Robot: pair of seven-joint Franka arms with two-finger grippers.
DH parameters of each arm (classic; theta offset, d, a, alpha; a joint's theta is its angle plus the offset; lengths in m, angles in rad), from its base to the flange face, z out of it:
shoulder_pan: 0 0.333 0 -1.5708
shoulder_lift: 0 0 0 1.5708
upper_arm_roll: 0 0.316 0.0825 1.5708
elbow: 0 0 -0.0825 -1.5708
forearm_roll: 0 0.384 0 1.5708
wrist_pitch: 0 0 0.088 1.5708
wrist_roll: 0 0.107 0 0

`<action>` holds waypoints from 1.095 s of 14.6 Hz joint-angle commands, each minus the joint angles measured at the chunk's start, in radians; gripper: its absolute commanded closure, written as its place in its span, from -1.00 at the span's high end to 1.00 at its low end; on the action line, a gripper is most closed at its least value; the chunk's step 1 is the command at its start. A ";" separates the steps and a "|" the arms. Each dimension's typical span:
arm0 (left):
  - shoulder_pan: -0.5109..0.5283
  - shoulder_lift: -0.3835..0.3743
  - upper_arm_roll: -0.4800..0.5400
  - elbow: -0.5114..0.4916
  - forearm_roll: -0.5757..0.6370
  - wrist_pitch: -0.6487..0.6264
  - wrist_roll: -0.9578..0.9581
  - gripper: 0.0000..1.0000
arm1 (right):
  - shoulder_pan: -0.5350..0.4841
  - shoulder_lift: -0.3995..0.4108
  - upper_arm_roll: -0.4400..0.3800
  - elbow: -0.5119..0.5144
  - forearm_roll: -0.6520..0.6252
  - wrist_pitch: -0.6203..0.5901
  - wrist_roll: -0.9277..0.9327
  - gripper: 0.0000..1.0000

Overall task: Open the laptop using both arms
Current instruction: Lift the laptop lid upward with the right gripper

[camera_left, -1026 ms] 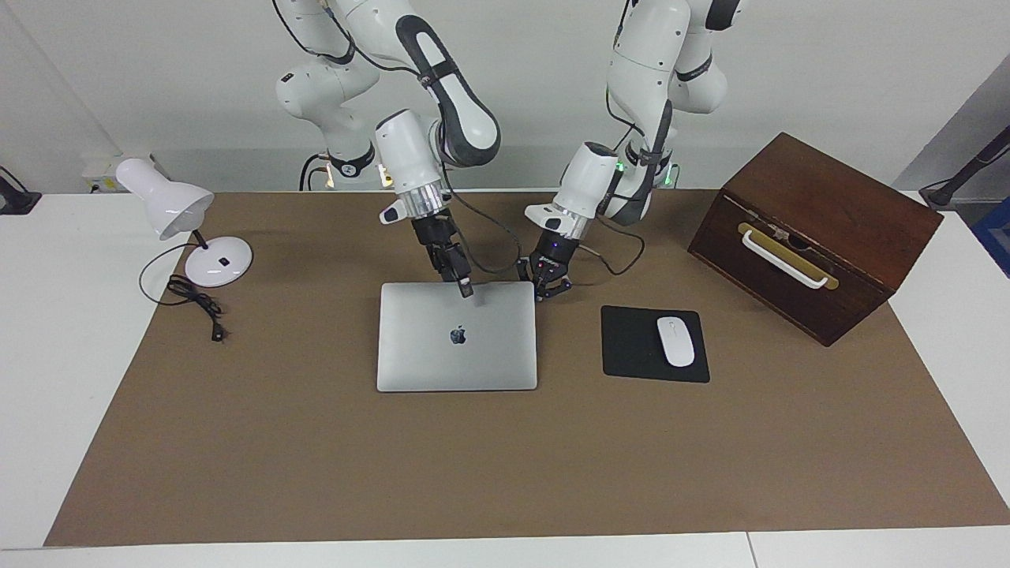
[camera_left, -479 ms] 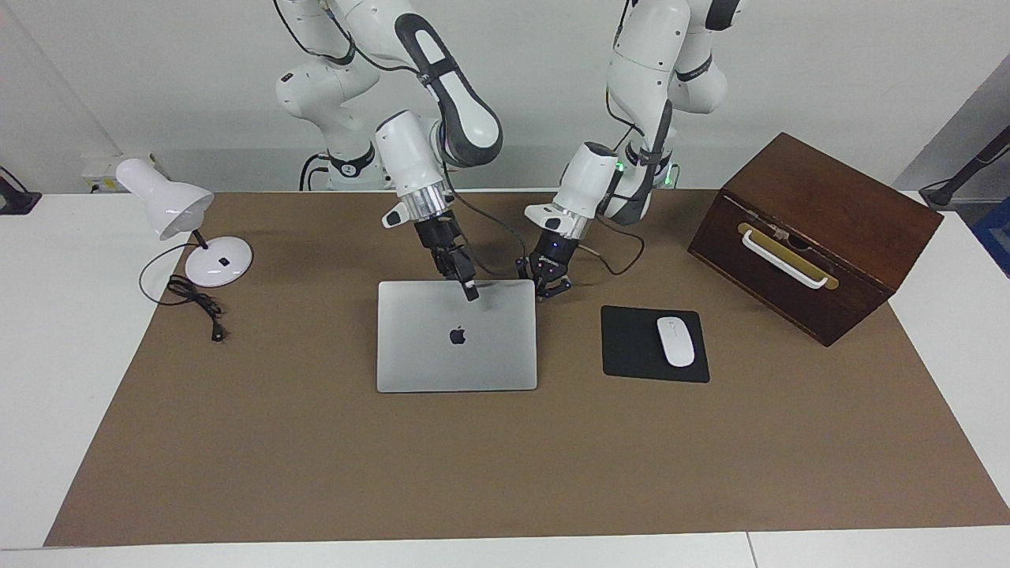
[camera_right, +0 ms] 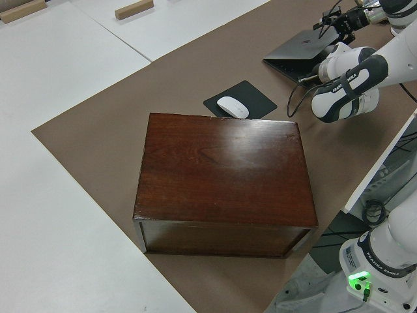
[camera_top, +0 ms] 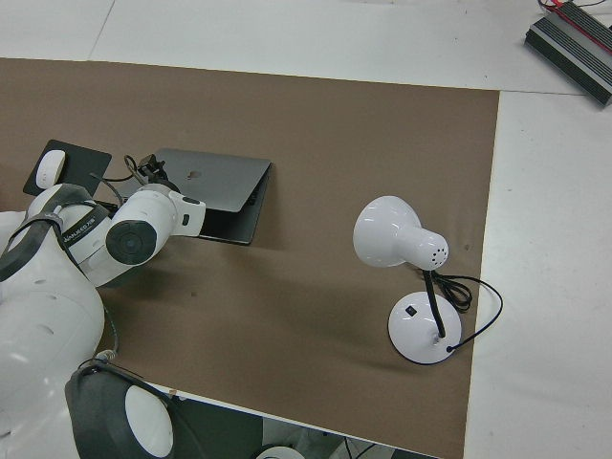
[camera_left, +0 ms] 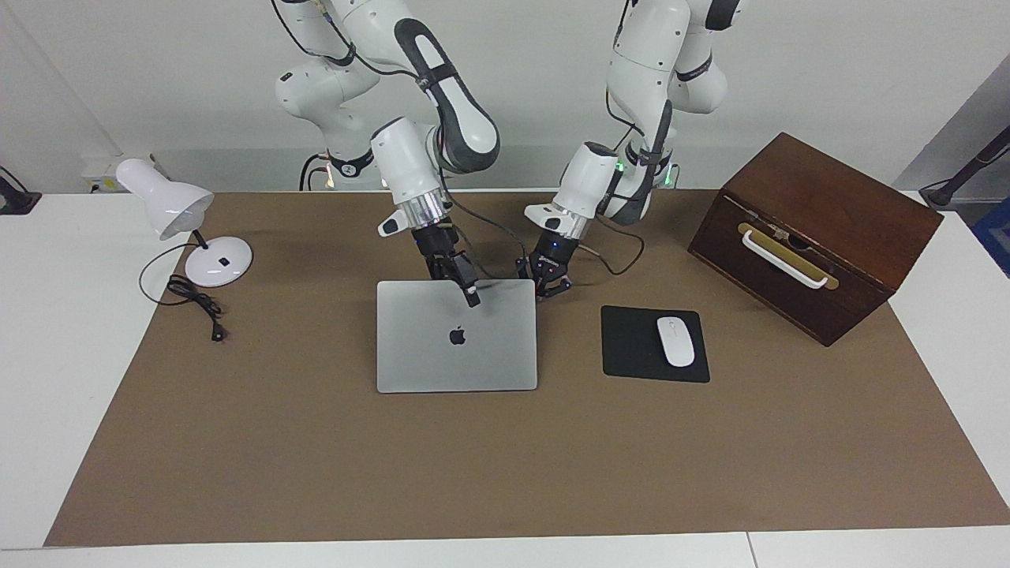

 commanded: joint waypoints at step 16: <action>-0.033 0.045 0.002 0.011 -0.012 0.012 0.008 -1.00 | -0.100 -0.018 -0.012 0.011 -0.108 -0.293 -0.057 1.00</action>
